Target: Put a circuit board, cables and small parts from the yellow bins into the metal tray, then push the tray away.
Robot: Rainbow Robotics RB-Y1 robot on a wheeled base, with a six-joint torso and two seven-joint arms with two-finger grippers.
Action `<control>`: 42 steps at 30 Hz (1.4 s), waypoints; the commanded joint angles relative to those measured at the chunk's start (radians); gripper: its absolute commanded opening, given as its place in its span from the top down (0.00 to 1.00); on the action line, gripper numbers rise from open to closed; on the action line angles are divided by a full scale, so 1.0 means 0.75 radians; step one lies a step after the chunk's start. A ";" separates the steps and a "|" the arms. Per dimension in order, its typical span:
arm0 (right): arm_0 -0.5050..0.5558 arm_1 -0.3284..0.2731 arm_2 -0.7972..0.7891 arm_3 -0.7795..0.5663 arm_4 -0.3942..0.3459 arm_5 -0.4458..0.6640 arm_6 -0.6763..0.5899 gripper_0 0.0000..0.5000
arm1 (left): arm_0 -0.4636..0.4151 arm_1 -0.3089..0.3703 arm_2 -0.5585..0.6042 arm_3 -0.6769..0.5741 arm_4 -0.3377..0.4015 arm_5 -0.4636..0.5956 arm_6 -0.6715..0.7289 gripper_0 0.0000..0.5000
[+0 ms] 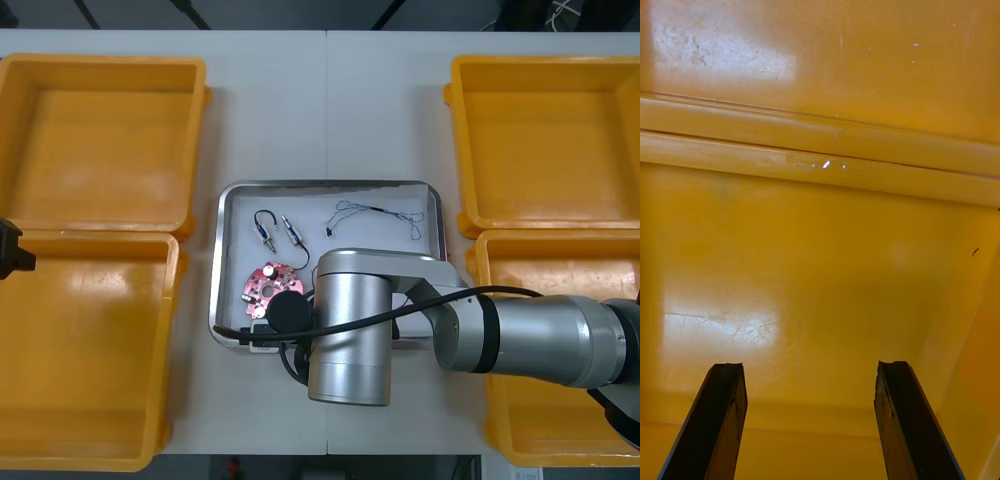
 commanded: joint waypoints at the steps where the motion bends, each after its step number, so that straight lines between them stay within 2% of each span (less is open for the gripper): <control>1: 0.016 0.032 0.018 -0.015 0.012 -0.009 0.017 1.00 | 0.014 0.067 0.037 -0.026 0.009 -0.001 -0.092 0.00; 14: -0.010 -0.019 0.018 -0.085 0.100 -0.004 0.030 1.00 | 0.014 0.067 0.037 -0.026 0.009 -0.001 -0.092 0.00; 21: -0.100 -0.042 0.020 -0.081 0.110 -0.009 0.036 1.00 | 0.014 0.067 0.037 -0.026 0.009 -0.001 -0.092 0.00; 42: -0.334 -0.044 0.020 0.148 0.102 -0.076 0.097 1.00 | 0.014 0.067 0.037 -0.026 0.009 -0.001 -0.092 0.00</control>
